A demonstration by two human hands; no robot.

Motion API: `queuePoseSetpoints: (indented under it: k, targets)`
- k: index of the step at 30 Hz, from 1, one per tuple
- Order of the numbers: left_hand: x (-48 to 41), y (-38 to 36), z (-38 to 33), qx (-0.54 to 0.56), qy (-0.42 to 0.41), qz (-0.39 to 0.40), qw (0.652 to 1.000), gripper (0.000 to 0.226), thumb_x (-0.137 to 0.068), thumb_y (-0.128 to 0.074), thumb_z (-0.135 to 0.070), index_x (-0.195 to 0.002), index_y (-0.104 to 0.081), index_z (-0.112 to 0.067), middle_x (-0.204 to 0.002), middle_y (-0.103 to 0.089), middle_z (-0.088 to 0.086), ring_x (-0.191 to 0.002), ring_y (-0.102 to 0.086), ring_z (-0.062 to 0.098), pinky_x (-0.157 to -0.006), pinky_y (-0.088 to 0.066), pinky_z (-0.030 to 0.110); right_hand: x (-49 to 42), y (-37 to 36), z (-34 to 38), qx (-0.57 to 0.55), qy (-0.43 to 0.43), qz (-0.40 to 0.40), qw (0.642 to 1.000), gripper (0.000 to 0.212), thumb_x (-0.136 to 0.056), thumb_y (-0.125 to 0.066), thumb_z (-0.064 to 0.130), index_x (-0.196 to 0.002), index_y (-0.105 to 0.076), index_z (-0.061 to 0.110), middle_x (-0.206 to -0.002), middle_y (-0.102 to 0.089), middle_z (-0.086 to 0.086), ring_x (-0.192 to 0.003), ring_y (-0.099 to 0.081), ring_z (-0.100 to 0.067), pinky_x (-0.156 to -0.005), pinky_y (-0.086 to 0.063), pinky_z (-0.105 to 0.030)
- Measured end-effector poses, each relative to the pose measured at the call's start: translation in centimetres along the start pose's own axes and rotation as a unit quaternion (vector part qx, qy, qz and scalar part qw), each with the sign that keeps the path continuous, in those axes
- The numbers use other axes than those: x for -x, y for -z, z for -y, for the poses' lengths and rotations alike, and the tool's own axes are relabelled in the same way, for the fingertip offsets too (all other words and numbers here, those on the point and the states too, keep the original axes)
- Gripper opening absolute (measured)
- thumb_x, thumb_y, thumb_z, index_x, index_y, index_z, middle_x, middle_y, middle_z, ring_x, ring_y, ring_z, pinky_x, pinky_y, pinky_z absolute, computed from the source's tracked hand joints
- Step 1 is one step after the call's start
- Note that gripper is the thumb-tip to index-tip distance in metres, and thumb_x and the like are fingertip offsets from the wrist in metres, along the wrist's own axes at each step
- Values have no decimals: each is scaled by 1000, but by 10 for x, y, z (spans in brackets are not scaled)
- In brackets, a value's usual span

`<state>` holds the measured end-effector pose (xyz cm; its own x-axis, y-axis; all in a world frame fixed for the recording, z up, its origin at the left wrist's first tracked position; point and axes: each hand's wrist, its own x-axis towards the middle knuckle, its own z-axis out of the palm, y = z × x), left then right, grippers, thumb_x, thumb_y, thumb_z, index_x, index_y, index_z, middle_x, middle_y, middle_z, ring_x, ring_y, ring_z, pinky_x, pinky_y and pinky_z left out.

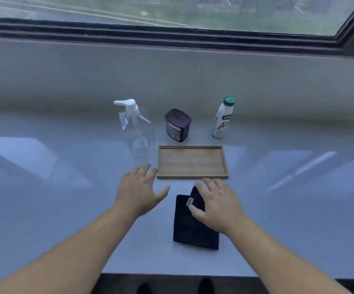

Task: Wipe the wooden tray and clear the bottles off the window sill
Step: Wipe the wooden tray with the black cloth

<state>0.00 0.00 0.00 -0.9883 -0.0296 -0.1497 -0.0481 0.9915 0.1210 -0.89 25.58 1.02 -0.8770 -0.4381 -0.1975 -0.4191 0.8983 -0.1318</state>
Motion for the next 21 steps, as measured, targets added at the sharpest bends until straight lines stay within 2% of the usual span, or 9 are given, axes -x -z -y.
queuePoseSetpoints:
  k: [1, 5, 8, 10, 13, 18, 21]
  targets:
    - [-1, -7, 0, 3, 5, 21, 1000, 88, -84, -24, -81, -146, -51, -25, -156, -47, 3, -137, -44, 27, -105, -43, 46, 1, -10, 2, 2, 7, 26, 1000, 74, -85, -41, 70, -142, -52, 23, -140, -56, -2, -125, -48, -29, -104, -42, -46]
    - [-5, -44, 0, 1, -3, 5, 1000, 84, -86, -26, -79, -147, -48, -26, -162, -40, 3, -141, -40, 27, -108, -40, 47, 9, -54, 4, 23, 29, 68, 997, 82, -80, -41, 76, -146, -48, 27, -146, -53, -3, -132, -43, -30, -110, -37, -49]
    - [-11, -64, 0, 14, -9, -3, 1000, 83, -89, -28, -77, -154, -39, -28, -168, -29, 3, -146, -33, 28, -115, -33, 47, 16, -76, 1, 26, 27, 120, 992, 94, -76, -42, 80, -153, -40, 27, -157, -43, -7, -142, -35, -35, -115, -32, -53]
    - [-15, -74, 0, 22, -7, -9, 1000, 84, -90, -28, -75, -158, -33, -27, -170, -22, 3, -149, -29, 29, -120, -28, 48, 21, -87, 1, 29, 26, 131, 991, 94, -75, -45, 80, -153, -41, 27, -162, -38, -10, -146, -33, -38, -117, -31, -57]
    - [-24, -85, 0, 32, -6, -23, 999, 85, -91, -31, -72, -161, -30, -24, -171, -19, 5, -151, -26, 32, -122, -24, 52, 26, -95, 2, 28, 23, 95, 995, 83, -76, -55, 73, -142, -58, 22, -151, -53, -14, -136, -49, -40, -109, -44, -59]
    - [-40, -99, 3, 43, 15, -31, 998, 88, -90, -31, -68, -161, -32, -15, -170, -23, 8, -150, -29, 36, -121, -23, 57, 20, -107, -3, -3, 34, -12, 999, 40, -80, -76, 43, -112, -72, 19, -131, -68, -12, -116, -64, -39, -93, -55, -54]
    - [-41, -111, 5, 53, 22, -31, 998, 88, -91, -31, -67, -162, -29, -14, -169, -27, 8, -152, -27, 35, -123, -20, 58, 17, -106, -8, -59, 26, -81, 995, 28, -86, -67, 39, -104, -73, 18, -117, -73, -1, -105, -68, -29, -85, -56, -44]
